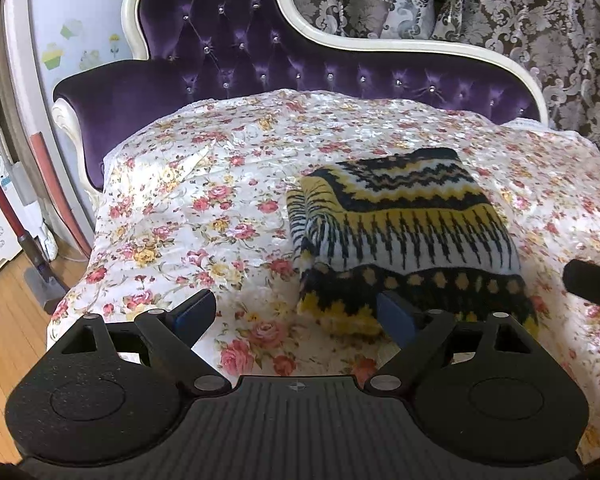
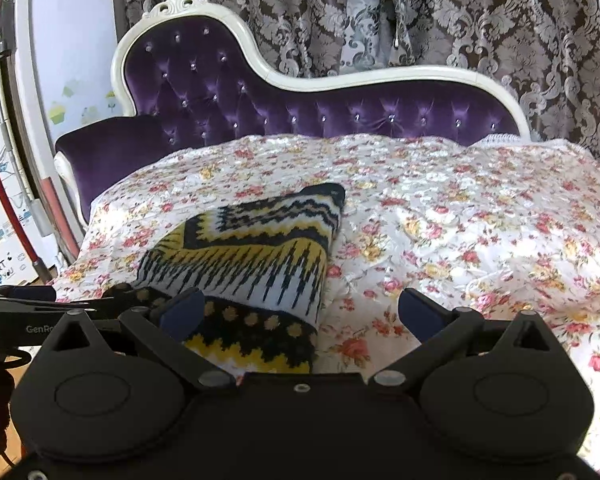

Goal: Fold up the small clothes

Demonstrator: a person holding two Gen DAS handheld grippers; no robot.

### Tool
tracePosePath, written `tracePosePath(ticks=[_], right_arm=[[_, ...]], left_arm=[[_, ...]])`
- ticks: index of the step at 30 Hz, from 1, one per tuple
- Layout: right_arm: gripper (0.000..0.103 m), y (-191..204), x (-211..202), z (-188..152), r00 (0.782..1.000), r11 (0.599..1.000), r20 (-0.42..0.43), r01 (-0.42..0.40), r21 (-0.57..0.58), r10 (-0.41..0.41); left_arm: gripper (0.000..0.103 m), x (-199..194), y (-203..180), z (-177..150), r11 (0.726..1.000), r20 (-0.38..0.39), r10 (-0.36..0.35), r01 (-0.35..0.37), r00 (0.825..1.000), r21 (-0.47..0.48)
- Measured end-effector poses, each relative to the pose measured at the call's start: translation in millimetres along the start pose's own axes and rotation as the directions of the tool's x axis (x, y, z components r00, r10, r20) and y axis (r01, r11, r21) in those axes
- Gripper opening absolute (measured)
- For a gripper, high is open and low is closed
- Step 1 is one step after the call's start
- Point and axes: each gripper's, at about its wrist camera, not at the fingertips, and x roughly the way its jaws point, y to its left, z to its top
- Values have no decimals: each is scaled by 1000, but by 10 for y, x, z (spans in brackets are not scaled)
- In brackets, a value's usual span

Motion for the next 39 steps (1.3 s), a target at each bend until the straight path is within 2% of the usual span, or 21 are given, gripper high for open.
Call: tracePosePath(ticks=[9,18,24,39], right_arm=[[102,-7,64,-61,998,999,-62,-19,36,21],[102,-47,175,-128,988,996,-152,-28,87,41],[102,-55,178,-137,986,995,-160,-27,95,42],[103,-76,277,-132,981,992,-181,-47,118,68]], left_arm=[[88,-10,-5,-45,1000,-24,-26,25,999,-11],[88,55,36,-117,998,-91,-63,61,994,-20],[88,77,47,-129,997,-119,-72,71,990,-11],[88,126,-30,-84,996,-128,-86,89,988,16]])
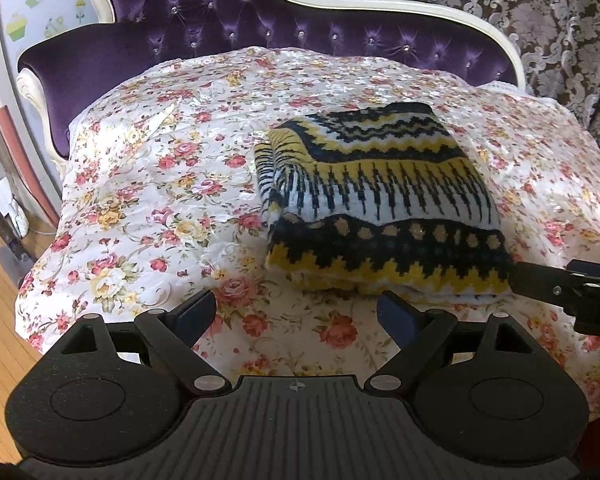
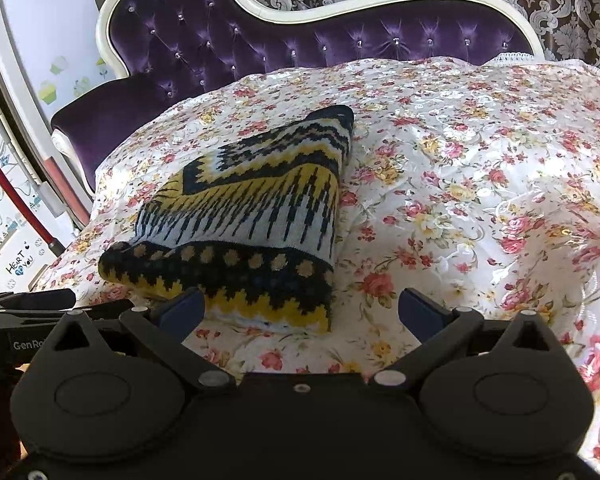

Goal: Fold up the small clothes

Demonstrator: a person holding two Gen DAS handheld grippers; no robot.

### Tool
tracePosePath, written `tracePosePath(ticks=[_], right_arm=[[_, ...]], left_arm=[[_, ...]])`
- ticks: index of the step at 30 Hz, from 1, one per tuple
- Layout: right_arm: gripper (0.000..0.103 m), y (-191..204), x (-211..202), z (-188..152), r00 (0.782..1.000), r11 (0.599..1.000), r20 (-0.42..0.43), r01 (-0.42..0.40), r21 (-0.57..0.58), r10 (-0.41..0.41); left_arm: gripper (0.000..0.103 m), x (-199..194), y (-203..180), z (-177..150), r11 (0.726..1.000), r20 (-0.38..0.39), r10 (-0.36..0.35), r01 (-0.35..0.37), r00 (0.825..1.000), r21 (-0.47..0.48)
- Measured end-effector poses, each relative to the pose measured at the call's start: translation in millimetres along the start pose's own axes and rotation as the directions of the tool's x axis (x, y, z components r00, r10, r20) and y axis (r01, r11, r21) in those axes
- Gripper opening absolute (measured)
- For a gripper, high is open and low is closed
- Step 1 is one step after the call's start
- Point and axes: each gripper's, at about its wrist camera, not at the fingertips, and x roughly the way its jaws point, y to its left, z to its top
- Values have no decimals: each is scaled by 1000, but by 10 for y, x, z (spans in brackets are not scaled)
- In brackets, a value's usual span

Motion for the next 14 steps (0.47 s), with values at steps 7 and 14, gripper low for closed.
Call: tracePosePath(ticks=[7,14], right_arm=[[103,-29,67,-5,1000,1000,-20,-13,21,13],[103,-71,135,-6,999,999,-42,-24,45,26]], left_arm=[[88,32,48,4,1000,-8,17,-17,1000,-11],[88,54,116,26,999,-9,-7,7,1000,-38]])
